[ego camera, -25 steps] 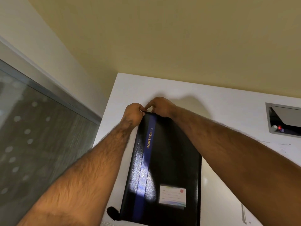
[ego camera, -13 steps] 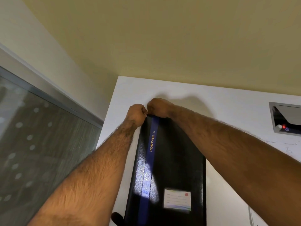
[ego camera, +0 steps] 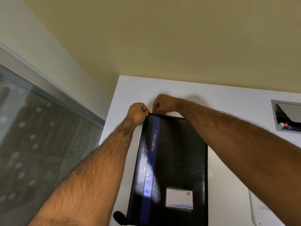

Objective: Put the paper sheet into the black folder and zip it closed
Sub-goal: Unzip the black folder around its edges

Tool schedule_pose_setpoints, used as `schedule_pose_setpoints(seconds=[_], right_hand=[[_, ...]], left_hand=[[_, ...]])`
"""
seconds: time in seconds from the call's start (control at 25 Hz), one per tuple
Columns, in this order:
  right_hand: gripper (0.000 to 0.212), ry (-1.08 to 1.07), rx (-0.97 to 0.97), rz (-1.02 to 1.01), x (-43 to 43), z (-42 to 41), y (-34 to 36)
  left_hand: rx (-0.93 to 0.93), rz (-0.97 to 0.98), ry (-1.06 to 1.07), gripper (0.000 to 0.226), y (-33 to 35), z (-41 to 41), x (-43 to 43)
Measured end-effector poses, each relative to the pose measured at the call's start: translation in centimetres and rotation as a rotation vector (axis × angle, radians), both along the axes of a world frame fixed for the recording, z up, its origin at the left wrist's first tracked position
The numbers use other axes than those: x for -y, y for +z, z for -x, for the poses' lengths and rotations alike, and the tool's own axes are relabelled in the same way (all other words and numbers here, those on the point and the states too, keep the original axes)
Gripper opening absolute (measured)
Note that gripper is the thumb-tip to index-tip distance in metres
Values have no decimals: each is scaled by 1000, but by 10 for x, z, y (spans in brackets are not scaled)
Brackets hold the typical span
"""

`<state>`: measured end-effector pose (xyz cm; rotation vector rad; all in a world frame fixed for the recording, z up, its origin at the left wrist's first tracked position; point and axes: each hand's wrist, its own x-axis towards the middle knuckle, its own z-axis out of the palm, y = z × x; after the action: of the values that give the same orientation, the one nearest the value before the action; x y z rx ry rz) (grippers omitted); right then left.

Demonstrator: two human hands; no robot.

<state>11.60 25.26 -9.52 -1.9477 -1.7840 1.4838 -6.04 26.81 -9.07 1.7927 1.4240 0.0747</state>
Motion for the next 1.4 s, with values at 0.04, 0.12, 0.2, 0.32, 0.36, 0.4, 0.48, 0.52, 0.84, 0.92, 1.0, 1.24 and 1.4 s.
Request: schedule_pose_setpoints(seconds=[0.04,0.12,0.2,0.32,0.36,0.4,0.48,0.52,0.84,0.92,1.0,1.24,1.4], right_hand=[[14,-17,-18,-1,2,1,0],[15,-66,-49,3,4,3,0],[15,-201,-131,30,5,5,2],[5,-339,-180,114,2,11,7],[4,-347,-145,152,0,15,9],[4,-354,-105,183,-4,19,9],[5,-374,-5,256,-10,24,7],[9,-382,54,297,-11,26,9],[23,-484,100,371,20,-14,15],[35,-657,-25,330,39,-35,13],[29,-708,33,304,55,-51,8],[13,-928,20,286,99,-91,3],[11,-1095,-56,263,131,-107,1]], left_hand=[[-4,0,-2,12,0,0,0],[-7,3,-1,12,0,0,-1],[-7,1,1,11,0,0,-1],[-3,-8,-2,10,1,0,0],[1,-8,-7,11,1,0,0],[7,-6,-11,12,1,1,0],[17,5,-8,15,2,2,0],[21,11,-5,17,3,2,0],[-3,23,-31,19,6,-1,-1],[-5,25,-22,19,7,-2,0],[-4,26,-24,21,7,-2,1],[-11,12,-30,25,4,-5,0],[-9,27,4,24,-4,-3,-2]])
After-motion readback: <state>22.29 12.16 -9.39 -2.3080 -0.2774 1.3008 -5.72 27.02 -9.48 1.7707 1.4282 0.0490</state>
